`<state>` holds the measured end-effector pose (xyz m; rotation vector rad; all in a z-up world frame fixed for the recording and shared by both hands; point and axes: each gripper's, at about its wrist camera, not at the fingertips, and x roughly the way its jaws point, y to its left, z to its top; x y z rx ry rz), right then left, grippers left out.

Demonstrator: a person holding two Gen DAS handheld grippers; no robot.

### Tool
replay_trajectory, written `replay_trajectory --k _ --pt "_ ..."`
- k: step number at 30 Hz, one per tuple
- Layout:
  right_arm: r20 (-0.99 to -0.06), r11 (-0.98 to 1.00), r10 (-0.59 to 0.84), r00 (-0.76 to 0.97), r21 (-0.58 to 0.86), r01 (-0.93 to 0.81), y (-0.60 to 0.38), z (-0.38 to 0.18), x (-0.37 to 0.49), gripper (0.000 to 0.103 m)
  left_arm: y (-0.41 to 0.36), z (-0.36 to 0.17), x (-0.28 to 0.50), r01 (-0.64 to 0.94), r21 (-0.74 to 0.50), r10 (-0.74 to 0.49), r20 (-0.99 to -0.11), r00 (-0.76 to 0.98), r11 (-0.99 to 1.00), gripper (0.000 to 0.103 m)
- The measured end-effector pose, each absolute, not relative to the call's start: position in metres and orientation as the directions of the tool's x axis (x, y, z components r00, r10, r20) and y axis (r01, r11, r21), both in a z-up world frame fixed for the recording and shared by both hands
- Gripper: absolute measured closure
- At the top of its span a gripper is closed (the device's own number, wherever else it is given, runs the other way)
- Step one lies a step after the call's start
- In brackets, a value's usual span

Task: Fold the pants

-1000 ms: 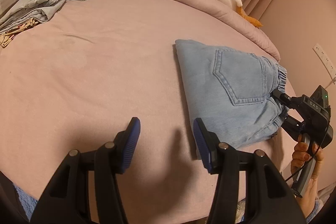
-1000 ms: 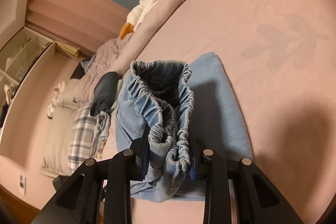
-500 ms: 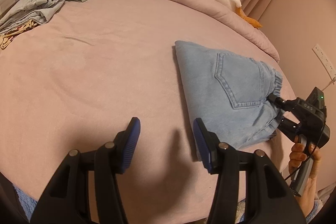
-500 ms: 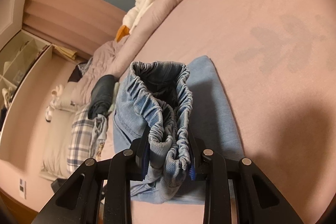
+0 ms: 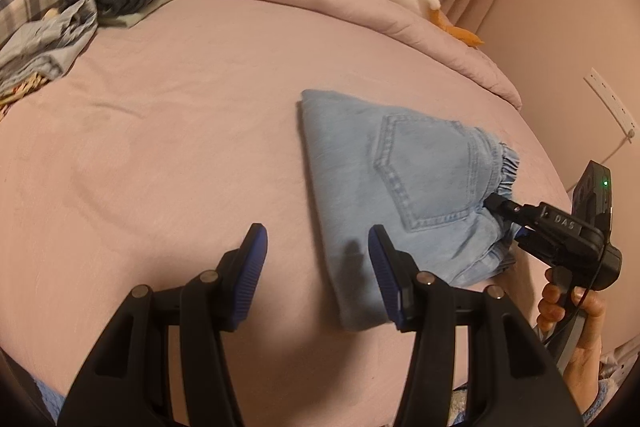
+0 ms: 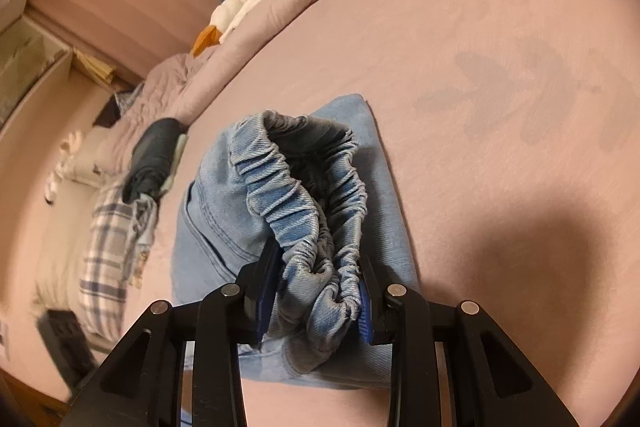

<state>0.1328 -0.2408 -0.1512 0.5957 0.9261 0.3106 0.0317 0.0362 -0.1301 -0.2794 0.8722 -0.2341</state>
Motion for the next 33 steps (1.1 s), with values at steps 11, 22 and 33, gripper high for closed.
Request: replay_trajectory --k 11,22,33 --pt "-0.703 0.876 0.411 0.58 0.481 -0.038 -0.236 -0.147 0.134 0.067 0.016 -0.12 0.046 0.146 -0.321 -0.338 -0.694 0.636 0.936 0.051" --pt "-0.703 0.957 0.271 0.658 0.27 -0.106 -0.215 -0.12 0.12 0.063 0.003 -0.102 0.08 0.198 -0.354 -0.391 -0.635 0.666 0.914 0.054" --pt "-0.579 0.95 0.311 0.754 0.187 -0.249 -0.196 -0.095 0.101 0.066 -0.025 -0.114 0.115 0.254 -0.34 -0.424 -0.686 0.591 0.905 0.076"
